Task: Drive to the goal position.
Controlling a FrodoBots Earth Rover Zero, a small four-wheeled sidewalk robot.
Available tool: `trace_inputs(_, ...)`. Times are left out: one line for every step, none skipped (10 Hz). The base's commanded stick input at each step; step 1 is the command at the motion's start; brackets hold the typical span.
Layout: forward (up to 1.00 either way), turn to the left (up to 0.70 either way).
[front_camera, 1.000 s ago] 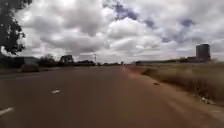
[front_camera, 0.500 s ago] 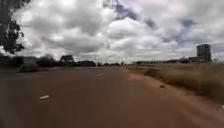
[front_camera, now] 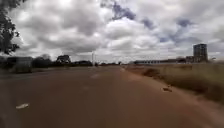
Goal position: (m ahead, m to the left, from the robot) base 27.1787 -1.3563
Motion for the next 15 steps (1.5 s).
trace_inputs(0.85, 0.00)
trace_inputs(0.85, -0.08)
trace_inputs(0.85, -0.19)
trace_inputs(0.85, -0.29)
trace_inputs(0.85, -0.19)
trace_inputs(0.85, 0.00)
trace_inputs(0.85, 0.00)
trace_inputs(0.85, 0.00)
trace_inputs(0.85, 0.00)
trace_inputs(0.85, 0.00)
trace_inputs(0.85, 0.00)
trace_inputs(0.85, 0.00)
trace_inputs(0.85, 0.00)
trace_inputs(0.85, 0.00)
trace_inputs(0.85, -0.17)
